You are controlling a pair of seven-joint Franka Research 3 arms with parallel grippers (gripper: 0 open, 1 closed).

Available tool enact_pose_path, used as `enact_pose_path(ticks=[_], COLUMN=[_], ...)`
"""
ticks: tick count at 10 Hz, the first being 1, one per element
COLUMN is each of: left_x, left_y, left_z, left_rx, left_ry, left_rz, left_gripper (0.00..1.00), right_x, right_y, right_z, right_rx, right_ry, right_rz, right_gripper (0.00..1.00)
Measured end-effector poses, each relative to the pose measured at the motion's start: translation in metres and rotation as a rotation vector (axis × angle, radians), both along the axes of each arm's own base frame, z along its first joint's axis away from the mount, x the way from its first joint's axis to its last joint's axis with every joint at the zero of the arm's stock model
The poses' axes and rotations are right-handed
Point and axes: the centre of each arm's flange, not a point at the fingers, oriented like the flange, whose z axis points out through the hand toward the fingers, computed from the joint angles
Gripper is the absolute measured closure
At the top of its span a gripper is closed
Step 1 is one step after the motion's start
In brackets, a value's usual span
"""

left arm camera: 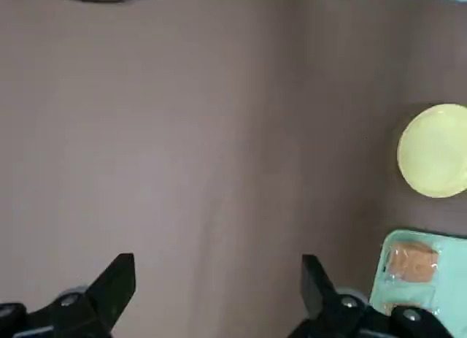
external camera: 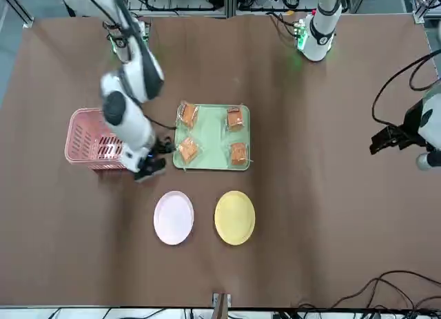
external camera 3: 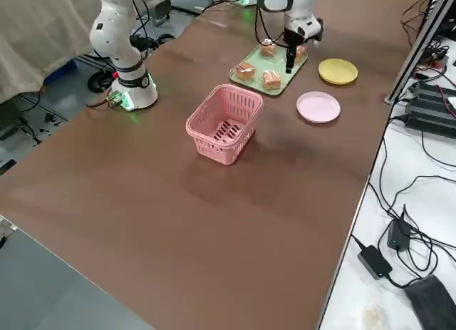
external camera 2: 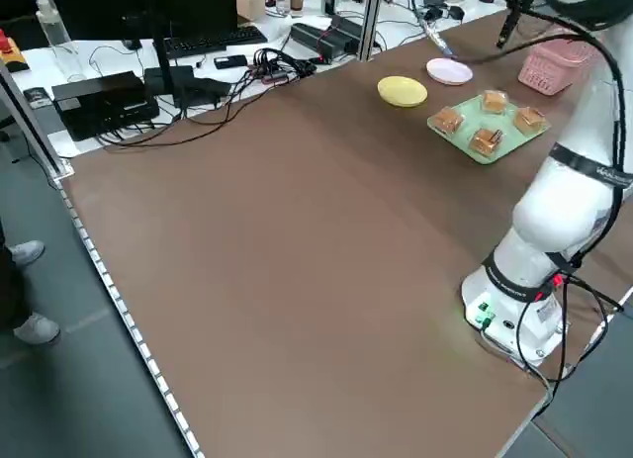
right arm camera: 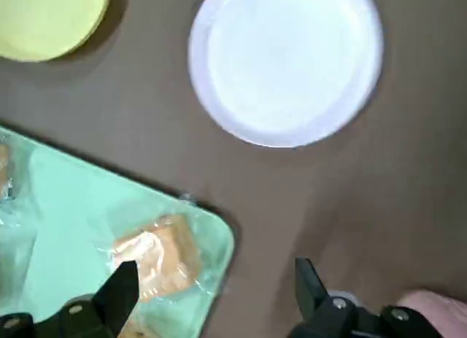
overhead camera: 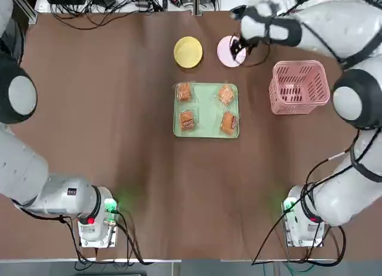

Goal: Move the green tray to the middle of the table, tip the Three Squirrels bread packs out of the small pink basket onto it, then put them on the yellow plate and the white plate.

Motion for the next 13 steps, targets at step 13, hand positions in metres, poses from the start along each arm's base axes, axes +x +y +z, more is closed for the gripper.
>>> enact_pose_path(ticks=[13], left_x=[-0.052], left_y=[-0.359], left_z=[-0.262], left_rx=[-0.118], left_ry=[0.092], left_rz=[0.159], left_gripper=[0.0], right_x=[-0.092], right_y=[0.061], right_z=[-0.118], right_rx=[-0.013], right_ry=[-0.036], right_rz=[0.112], right_gripper=[0.02])
